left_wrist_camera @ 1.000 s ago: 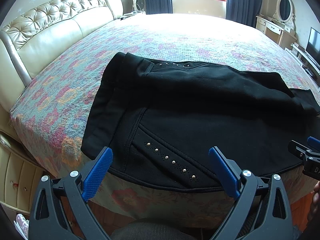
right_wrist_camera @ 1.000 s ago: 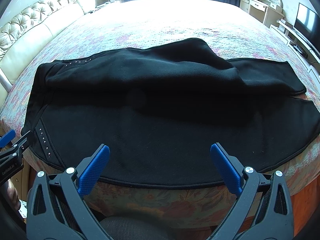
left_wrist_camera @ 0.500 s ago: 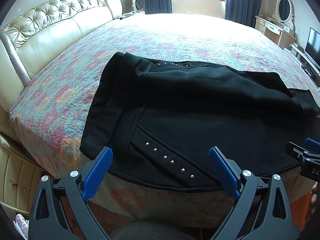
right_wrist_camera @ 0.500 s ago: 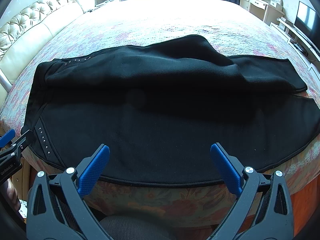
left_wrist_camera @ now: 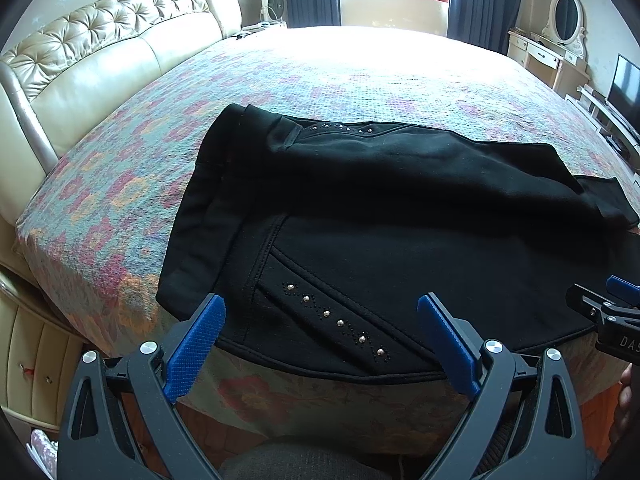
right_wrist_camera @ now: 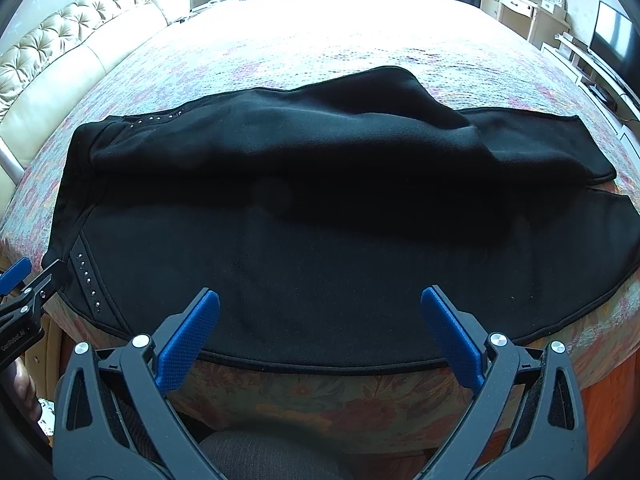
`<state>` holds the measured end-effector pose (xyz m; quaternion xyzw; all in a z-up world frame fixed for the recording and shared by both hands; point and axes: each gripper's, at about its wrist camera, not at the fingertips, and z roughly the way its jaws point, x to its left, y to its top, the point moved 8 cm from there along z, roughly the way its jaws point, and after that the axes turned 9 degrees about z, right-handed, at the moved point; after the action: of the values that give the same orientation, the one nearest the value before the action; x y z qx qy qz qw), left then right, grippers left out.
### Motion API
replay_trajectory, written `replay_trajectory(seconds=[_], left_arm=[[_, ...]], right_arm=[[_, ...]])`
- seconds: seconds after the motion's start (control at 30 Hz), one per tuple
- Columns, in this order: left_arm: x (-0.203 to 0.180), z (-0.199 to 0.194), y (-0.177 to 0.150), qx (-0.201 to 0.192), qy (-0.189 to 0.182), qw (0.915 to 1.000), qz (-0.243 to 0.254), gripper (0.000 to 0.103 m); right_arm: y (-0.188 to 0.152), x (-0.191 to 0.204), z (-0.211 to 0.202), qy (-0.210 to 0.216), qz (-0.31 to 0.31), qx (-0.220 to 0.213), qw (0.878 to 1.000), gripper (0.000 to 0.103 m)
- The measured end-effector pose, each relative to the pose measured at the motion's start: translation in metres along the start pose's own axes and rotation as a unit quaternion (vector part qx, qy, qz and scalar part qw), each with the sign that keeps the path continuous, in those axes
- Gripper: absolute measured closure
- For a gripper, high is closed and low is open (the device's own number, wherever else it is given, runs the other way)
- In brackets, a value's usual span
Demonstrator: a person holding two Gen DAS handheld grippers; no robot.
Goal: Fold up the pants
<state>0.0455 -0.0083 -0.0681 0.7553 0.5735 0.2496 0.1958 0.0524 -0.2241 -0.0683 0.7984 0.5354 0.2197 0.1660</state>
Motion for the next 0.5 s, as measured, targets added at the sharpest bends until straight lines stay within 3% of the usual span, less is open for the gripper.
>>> replay_trajectory(seconds=[0.13, 0.3, 0.43, 0.5], left_arm=[[-0.004, 0.0, -0.001, 0.015, -0.041, 0.999, 0.008, 0.007], [0.026, -0.009, 0.008, 0.023, -0.092, 0.995, -0.031, 0.007], [0.086, -0.002, 0.036, 0.019, -0.139, 0.9849, -0.102, 0.007], [0.118, 0.018, 0.054, 0.031, -0.174, 0.9735, -0.144, 0.007]], right_arm=[[0.0, 0.001, 0.0, 0.011, -0.003, 0.007, 1.0, 0.002], [0.007, 0.021, -0.009, 0.099, -0.032, 0.046, 0.994, 0.002], [0.032, 0.032, -0.026, 0.15, -0.078, 0.025, 0.985, 0.002], [0.052, 0.029, -0.028, 0.161, -0.089, 0.015, 0.983, 0.002]])
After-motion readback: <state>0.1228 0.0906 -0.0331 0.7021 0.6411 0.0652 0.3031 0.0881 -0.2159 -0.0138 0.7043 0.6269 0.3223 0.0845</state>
